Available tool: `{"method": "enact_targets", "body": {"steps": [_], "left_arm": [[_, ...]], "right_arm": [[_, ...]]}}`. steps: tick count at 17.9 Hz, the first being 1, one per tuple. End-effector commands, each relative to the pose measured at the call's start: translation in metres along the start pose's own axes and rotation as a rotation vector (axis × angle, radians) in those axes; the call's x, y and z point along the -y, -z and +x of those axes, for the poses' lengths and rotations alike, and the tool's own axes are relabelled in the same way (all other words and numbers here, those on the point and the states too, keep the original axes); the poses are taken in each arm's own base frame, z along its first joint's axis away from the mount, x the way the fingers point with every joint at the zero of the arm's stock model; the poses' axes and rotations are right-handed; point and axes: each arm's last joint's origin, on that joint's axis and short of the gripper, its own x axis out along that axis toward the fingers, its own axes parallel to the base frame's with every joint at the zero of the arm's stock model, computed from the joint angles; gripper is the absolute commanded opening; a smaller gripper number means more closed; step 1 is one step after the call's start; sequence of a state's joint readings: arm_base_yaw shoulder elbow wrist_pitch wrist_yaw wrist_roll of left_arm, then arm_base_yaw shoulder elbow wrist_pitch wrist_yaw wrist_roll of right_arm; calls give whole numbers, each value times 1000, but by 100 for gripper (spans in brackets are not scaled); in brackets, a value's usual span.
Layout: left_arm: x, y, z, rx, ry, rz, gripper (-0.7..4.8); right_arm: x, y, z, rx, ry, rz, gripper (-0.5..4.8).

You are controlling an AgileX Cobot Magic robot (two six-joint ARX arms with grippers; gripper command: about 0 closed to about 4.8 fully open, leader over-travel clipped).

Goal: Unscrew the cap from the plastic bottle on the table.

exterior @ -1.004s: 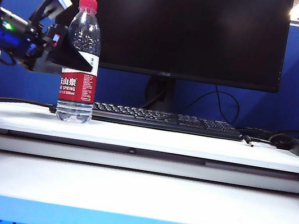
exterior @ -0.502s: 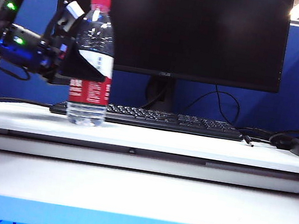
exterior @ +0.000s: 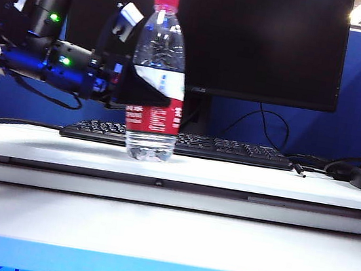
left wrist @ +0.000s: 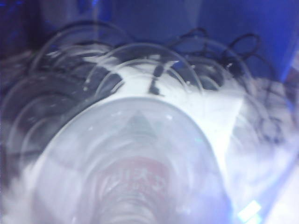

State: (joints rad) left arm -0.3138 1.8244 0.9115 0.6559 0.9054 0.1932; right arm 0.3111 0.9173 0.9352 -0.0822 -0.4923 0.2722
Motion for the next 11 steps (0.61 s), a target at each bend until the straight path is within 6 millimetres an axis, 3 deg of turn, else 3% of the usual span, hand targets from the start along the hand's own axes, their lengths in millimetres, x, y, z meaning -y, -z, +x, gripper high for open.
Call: {"method": "enact_targets", "body": {"steps": [1, 6, 11], "left_arm": [[7, 7, 11, -23, 21, -29, 51], [20, 14, 28, -45, 53, -37, 47], [22, 14, 32, -55, 15, -30, 19]], "right_arm": [[11, 10, 22, -67, -35, 8, 471], [6, 28, 74, -63, -103, -18, 479], [8, 34, 90, -35, -95, -152, 479]]}}
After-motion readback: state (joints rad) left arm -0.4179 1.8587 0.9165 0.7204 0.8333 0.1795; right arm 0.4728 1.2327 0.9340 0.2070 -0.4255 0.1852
